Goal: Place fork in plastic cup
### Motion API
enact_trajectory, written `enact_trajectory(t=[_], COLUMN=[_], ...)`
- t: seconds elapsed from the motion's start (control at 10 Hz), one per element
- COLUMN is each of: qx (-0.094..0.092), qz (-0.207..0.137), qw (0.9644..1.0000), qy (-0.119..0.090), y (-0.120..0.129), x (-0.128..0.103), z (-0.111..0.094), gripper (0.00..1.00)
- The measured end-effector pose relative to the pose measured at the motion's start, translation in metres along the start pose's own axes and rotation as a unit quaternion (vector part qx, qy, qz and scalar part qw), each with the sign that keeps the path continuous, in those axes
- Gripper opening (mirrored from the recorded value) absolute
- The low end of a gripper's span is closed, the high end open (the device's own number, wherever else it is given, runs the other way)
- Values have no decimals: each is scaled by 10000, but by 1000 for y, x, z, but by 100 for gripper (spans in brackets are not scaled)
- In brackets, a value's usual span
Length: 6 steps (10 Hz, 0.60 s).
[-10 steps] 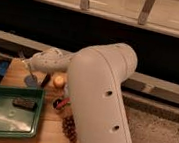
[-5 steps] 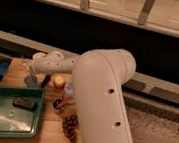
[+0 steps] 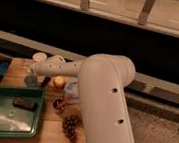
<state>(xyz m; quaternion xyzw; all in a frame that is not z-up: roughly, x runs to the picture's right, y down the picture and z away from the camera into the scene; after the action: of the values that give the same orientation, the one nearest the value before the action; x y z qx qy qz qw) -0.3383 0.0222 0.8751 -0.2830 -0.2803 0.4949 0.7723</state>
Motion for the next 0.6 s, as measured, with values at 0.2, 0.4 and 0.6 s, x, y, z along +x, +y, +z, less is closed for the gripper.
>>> enact_trajectory(t=[0.2, 0.4, 0.6], qx=[-52, -69, -67], qz=[89, 182, 262], qw=[9999, 9998, 9996], qy=[-32, -87, -105], y=[-1, -1, -2], x=[6, 11, 16], z=[4, 2, 0], gripper=[0, 0, 1])
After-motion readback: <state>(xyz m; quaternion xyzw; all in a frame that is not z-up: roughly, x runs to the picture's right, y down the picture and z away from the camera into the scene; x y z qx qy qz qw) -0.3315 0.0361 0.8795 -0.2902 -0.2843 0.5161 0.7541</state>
